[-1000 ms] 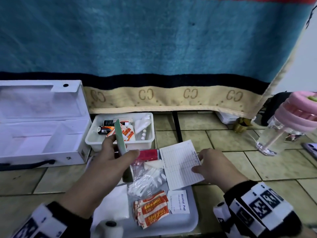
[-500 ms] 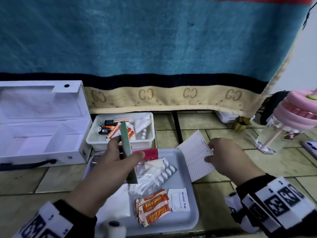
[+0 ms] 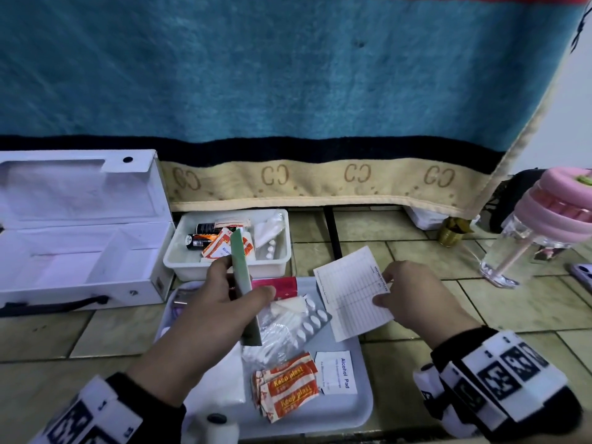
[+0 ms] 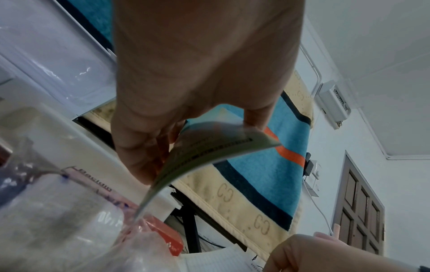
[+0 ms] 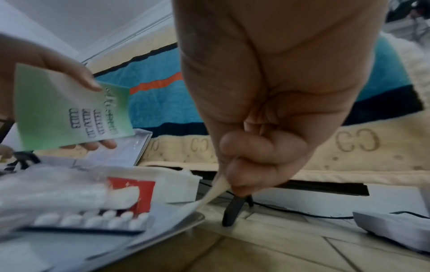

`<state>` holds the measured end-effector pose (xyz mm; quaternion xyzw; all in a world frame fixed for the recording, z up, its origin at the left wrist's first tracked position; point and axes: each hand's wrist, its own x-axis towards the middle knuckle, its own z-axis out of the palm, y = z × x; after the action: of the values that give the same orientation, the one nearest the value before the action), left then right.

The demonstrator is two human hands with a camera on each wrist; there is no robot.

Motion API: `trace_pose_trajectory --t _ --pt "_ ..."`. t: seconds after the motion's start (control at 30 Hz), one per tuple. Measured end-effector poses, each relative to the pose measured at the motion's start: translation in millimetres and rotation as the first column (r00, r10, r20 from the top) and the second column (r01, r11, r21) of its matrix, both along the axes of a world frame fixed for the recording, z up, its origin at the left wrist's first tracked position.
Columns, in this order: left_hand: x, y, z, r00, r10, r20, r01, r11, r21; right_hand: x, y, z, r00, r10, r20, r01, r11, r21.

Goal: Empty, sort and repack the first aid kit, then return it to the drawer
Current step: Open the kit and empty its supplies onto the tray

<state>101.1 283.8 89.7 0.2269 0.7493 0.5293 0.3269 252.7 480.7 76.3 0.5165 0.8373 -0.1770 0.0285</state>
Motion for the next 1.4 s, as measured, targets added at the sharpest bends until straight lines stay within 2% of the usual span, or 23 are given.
trace_pose_trajectory --t 0.17,0.3,0.53,0.63,0.7,0.73,0.8,0.87,0.97,1.03,1.2,1.4 --pt "-2.0 -0.2 1.3 1.000 -0.011 -0.008 0.011 1.000 0.004 -12.2 -9.4 -6.1 0.996 0.049 0.074 -0.043 0.996 -0.081" --pt "-0.6 -0.7 1.4 1.000 -0.011 -0.010 0.011 1.000 -0.001 -19.8 -12.8 -8.2 0.999 0.032 0.000 -0.032 0.993 -0.115" --pt "0.6 1.2 4.1 0.999 -0.021 0.035 0.020 1.000 0.013 -21.2 -16.1 -13.8 0.991 0.115 0.067 -0.111 0.992 -0.060" --pt "-0.9 2.4 3.4 0.998 -0.040 0.056 0.039 0.999 0.016 -16.0 -14.2 -12.1 0.988 0.107 0.111 -0.100 0.993 -0.068" --pt "-1.2 3.1 3.7 0.997 -0.024 0.068 0.023 1.000 0.021 -13.0 -14.0 -4.6 0.988 0.104 0.112 -0.103 0.995 -0.010" --pt "-1.4 4.0 2.9 0.997 -0.009 0.079 0.007 1.000 0.026 -11.5 -14.1 0.1 0.993 0.103 0.061 -0.104 0.994 0.023" --pt "-0.5 7.6 1.3 0.994 0.022 0.103 -0.027 0.999 0.048 -10.3 -17.7 10.5 0.983 0.110 -0.146 -0.111 0.994 0.000" --pt "2.9 10.9 1.9 0.997 0.013 0.073 -0.019 0.996 0.085 -12.9 -26.5 19.0 0.933 0.123 -0.339 -0.181 0.973 -0.144" --pt "14.3 14.7 6.1 0.998 -0.052 0.020 0.049 0.991 0.123 -18.7 -41.5 21.9 0.865 0.065 -0.498 -0.292 0.871 -0.394" --pt "18.3 21.2 3.1 0.997 -0.083 0.001 0.082 0.989 0.126 -20.6 -45.4 20.7 0.837 0.030 -0.547 -0.323 0.833 -0.450" --pt "17.1 28.3 2.1 0.996 -0.089 -0.013 0.089 0.992 0.093 -16.5 -36.1 21.2 0.767 -0.119 -0.631 -0.284 0.819 -0.499" --pt "15.7 32.2 6.3 0.990 -0.119 -0.076 0.125 0.989 0.081 -16.0 -36.6 19.5 0.774 -0.037 -0.632 -0.363 0.792 -0.492"
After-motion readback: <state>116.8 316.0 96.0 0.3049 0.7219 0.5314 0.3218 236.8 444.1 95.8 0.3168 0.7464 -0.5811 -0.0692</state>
